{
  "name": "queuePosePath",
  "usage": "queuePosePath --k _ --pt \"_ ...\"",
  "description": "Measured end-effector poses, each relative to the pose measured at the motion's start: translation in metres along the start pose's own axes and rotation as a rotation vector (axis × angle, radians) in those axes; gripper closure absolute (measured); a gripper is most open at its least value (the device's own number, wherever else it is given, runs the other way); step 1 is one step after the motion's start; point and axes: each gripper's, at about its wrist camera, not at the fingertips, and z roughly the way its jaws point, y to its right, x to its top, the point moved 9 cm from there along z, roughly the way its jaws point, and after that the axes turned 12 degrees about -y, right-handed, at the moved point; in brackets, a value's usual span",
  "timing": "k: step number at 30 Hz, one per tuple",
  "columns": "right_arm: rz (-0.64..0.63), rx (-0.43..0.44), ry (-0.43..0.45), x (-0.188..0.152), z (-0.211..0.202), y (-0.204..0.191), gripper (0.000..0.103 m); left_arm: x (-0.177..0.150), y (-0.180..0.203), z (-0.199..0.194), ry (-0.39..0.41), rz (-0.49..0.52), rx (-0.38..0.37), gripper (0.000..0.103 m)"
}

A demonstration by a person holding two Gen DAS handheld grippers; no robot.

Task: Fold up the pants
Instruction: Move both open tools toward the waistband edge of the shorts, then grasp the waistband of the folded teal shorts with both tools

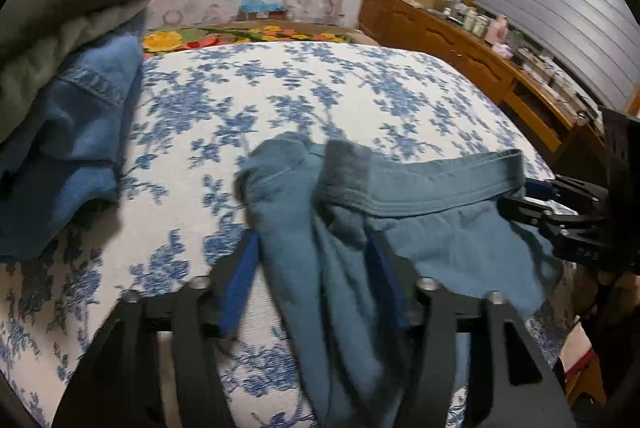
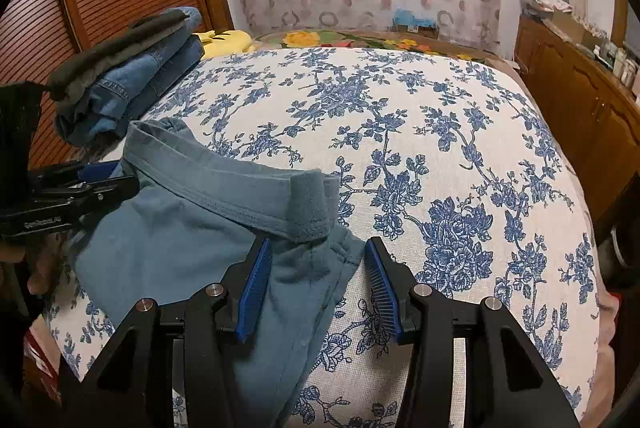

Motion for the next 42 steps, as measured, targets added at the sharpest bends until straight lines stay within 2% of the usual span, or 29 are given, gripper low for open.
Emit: queuePosePath --k 1,3,7,13,15,16,18,19,23,26,33,38,42 --pt "-0.001 -0.001 0.001 0.0 0.0 0.0 0.053 0.0 0.003 0.001 -0.005 0.015 -0.002 0.031" --pt "0.002 0.002 0.005 0.0 0.0 0.0 0.053 0.001 0.007 0.003 -0.012 0.034 0.015 0.027" --pt "0.001 0.003 0.009 -0.001 0.0 0.001 0.052 0.005 0.006 0.005 -0.018 0.016 0.029 0.027" --pt "0.001 0.003 0.012 -0.001 0.0 0.001 0.053 0.017 -0.005 0.006 -0.014 -0.053 -0.035 0.027" --pt "0.003 0.011 0.014 -0.001 0.0 0.002 0.053 0.02 -0.009 0.006 -0.004 -0.069 -0.044 0.033" --pt "0.004 0.014 0.015 -0.001 -0.001 0.001 0.053 0.02 -0.01 0.006 -0.003 -0.074 -0.048 0.041" --pt "0.004 0.018 0.015 -0.001 -0.001 0.001 0.053 0.021 -0.011 0.006 0.002 -0.077 -0.058 0.048" --pt "0.002 0.02 0.015 -0.001 -0.001 0.001 0.053 0.021 -0.011 0.007 0.0 -0.076 -0.066 0.056" --pt "0.002 0.023 0.016 -0.002 -0.001 0.0 0.053 0.021 -0.005 0.005 0.013 -0.063 -0.093 0.077" --pt "0.004 0.025 0.016 -0.001 0.0 0.001 0.053 0.023 0.0 -0.001 0.037 -0.043 -0.072 0.081" --pt "0.008 0.019 0.002 0.0 0.0 0.0 0.053 0.023 0.006 -0.008 0.056 -0.024 -0.048 0.082" --pt "0.001 0.022 -0.007 0.002 0.001 -0.002 0.068 0.022 0.006 -0.01 0.062 -0.024 -0.051 0.082" --pt "-0.004 0.05 -0.009 0.001 0.001 -0.005 0.086 0.021 0.006 -0.012 0.071 -0.022 -0.053 0.082"
